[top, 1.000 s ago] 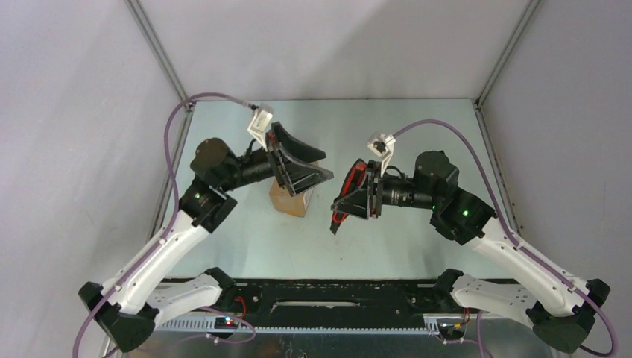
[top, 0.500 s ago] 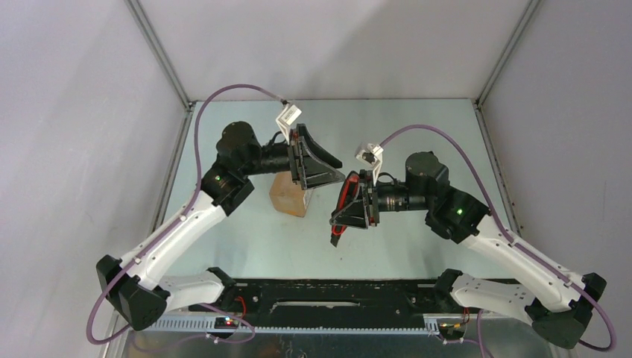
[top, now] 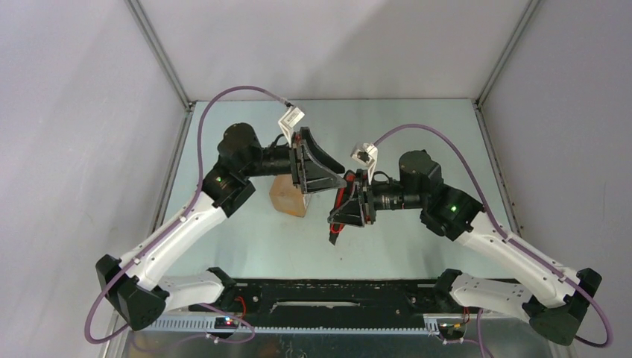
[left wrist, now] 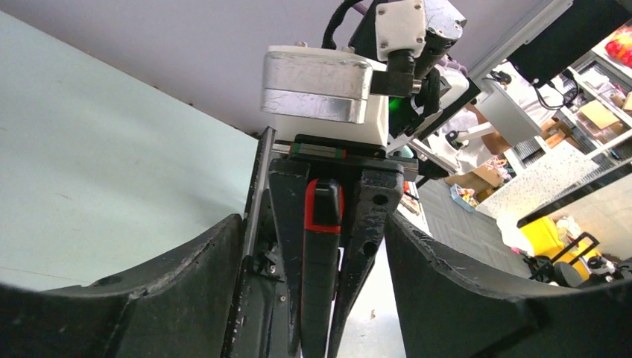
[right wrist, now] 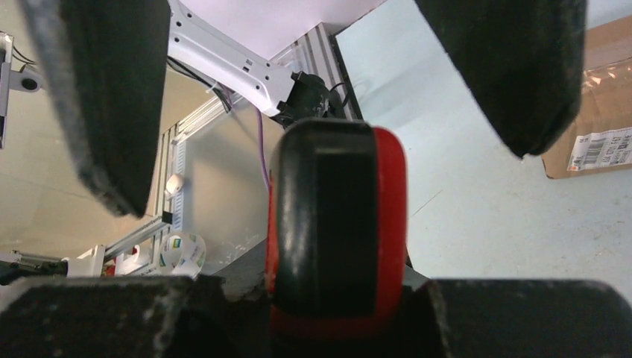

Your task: Unpack the express box

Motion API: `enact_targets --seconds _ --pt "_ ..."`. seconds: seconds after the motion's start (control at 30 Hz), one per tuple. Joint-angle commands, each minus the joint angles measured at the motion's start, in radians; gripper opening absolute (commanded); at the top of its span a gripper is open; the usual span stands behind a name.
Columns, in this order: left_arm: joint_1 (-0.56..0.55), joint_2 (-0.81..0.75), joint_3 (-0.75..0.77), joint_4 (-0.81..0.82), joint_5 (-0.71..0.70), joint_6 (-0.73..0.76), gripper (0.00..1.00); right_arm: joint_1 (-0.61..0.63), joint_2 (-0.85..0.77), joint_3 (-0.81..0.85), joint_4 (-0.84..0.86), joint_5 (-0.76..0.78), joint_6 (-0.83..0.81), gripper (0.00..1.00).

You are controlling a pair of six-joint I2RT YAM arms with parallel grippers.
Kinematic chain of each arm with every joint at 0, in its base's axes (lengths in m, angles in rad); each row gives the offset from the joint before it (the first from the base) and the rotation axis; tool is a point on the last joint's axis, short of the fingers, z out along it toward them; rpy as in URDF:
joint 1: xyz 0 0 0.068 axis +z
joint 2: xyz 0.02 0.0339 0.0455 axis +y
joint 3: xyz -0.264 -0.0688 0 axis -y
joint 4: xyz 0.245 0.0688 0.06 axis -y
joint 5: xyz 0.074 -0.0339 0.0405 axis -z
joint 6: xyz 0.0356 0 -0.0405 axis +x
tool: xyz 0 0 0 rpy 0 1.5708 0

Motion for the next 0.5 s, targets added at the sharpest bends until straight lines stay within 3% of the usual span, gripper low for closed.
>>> enact_targets --seconds 0.0,0.13,0.37,0.47 --pt "-0.03 -0.013 0.086 -0.07 0.004 0.057 0.71 0.003 -0.002 0.006 0.03 0.008 0.0 0.0" --pt "-0.047 0.008 0.104 -0.121 -0.016 0.082 0.64 0.004 -0.005 0.006 0.028 0.005 -0.001 0.0" --pt "-0.051 0.053 0.107 -0.053 -0.021 0.024 0.39 0.006 -0.011 0.006 0.002 0.022 -0.014 0.0" --pt "-0.056 0.067 0.096 -0.021 -0.036 -0.005 0.13 0.006 -0.019 0.006 0.001 0.052 -0.011 0.0"
